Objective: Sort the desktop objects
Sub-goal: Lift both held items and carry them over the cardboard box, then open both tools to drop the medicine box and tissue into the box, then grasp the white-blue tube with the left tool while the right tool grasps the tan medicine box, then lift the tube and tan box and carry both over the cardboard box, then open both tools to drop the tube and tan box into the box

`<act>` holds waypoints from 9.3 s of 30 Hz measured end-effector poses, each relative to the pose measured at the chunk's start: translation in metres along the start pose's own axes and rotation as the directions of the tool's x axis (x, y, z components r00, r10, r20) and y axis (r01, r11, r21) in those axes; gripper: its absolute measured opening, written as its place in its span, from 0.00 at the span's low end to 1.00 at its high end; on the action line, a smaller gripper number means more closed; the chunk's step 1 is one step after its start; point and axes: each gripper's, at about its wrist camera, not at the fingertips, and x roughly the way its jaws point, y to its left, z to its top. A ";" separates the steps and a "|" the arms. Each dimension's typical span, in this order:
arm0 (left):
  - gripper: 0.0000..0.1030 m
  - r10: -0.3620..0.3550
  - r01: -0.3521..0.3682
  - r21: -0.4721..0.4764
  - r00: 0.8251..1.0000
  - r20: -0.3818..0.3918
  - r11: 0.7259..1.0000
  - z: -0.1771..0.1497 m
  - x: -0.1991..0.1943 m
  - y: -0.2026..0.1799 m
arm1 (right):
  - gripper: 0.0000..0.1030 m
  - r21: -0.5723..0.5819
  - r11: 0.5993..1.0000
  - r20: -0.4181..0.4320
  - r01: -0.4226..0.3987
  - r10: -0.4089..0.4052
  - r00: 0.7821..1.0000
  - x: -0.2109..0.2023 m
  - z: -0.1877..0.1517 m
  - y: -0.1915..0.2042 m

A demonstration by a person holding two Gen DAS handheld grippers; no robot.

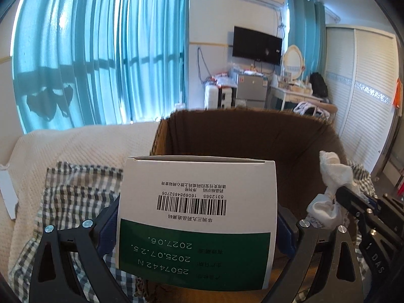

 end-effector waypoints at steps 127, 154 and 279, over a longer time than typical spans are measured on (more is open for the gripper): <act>0.40 0.195 -0.074 0.256 0.852 -0.487 0.964 -0.157 0.016 0.054 | 0.80 0.115 0.987 -0.421 -0.111 0.150 0.894 0.032 -0.135 0.110; 0.18 0.051 -0.044 0.029 0.937 -0.346 0.999 -0.118 -0.040 0.071 | 0.76 0.091 0.996 -0.407 -0.020 0.056 0.912 0.024 -0.136 0.089; 1.00 -0.002 0.011 -0.046 0.982 0.186 0.999 0.029 -0.064 0.014 | 0.95 0.066 0.998 0.221 -0.019 0.004 0.975 -0.047 0.020 0.015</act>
